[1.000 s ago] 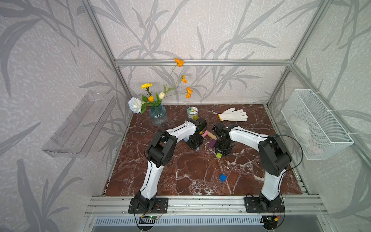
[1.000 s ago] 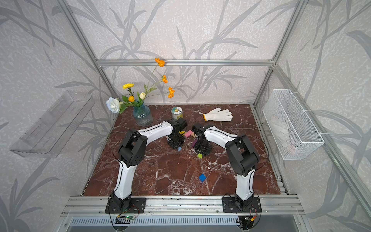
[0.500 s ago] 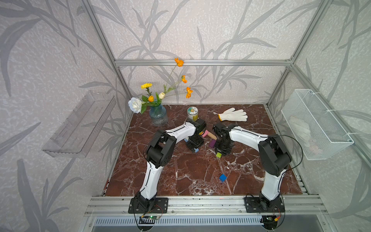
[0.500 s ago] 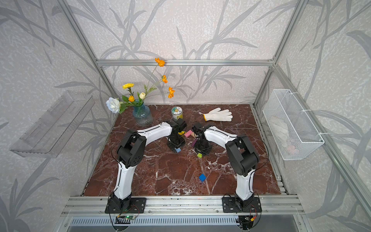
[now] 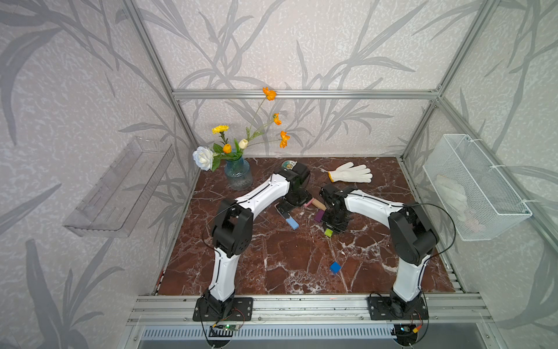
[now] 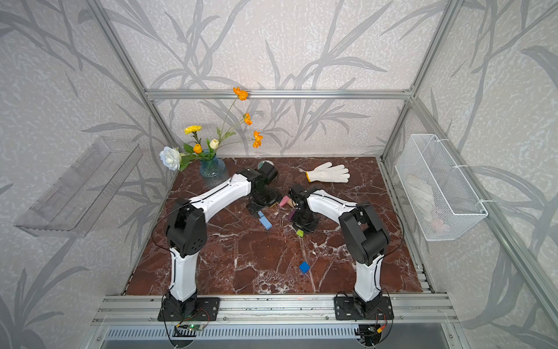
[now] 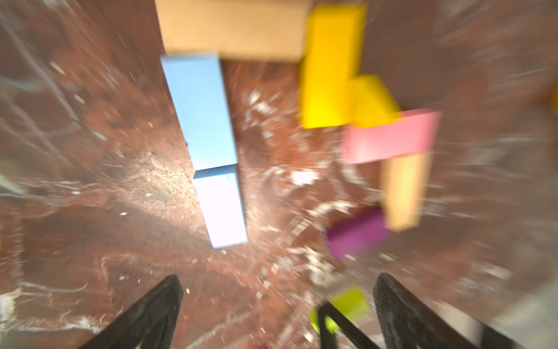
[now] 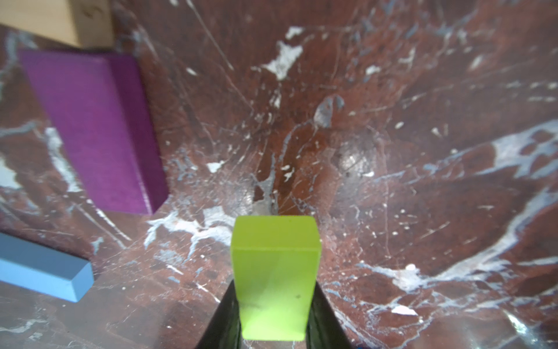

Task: Assemble a heart with building blocks
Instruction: Pick up the building block from the center of the board, then assemble the building block at the center of the board.

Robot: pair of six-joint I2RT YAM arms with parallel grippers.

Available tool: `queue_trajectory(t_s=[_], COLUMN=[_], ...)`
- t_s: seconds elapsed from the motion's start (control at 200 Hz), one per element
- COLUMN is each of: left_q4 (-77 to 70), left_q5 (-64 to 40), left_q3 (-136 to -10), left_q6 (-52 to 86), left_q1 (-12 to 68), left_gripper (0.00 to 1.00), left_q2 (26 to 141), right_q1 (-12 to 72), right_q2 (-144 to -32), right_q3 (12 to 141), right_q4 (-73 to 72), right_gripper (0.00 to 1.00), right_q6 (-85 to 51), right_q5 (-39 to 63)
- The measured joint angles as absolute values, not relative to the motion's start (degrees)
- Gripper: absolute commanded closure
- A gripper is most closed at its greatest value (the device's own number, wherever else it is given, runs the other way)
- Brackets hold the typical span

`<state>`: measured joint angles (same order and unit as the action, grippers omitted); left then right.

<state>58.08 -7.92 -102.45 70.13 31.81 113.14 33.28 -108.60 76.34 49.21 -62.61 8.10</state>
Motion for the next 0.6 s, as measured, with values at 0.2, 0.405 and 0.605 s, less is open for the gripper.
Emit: queue_trajectory(t_s=[0.2,0.405,0.605], left_q4=[57.9,56.4,54.6], left_q5=[-5.9,-7.1,-9.4], left_q3=[-98.2,-84.5,-77.8], left_q6=[67.5,67.4,67.6], left_q1=[21.7,19.2,18.5], left_gripper=[0.01,0.01,0.01], left_q2=[97.8,93.9,93.6], right_q1=[35.7,39.3,40.7], right_q2=[-109.0,-115.0,-119.4], right_q3=[82.8,89.3,90.5], right_q4=[49.9,50.3,51.0], right_gripper=[1.0,1.0,1.0], right_q6=[-63.2,-64.3,-66.0], right_q5=[7.3,7.5,8.0])
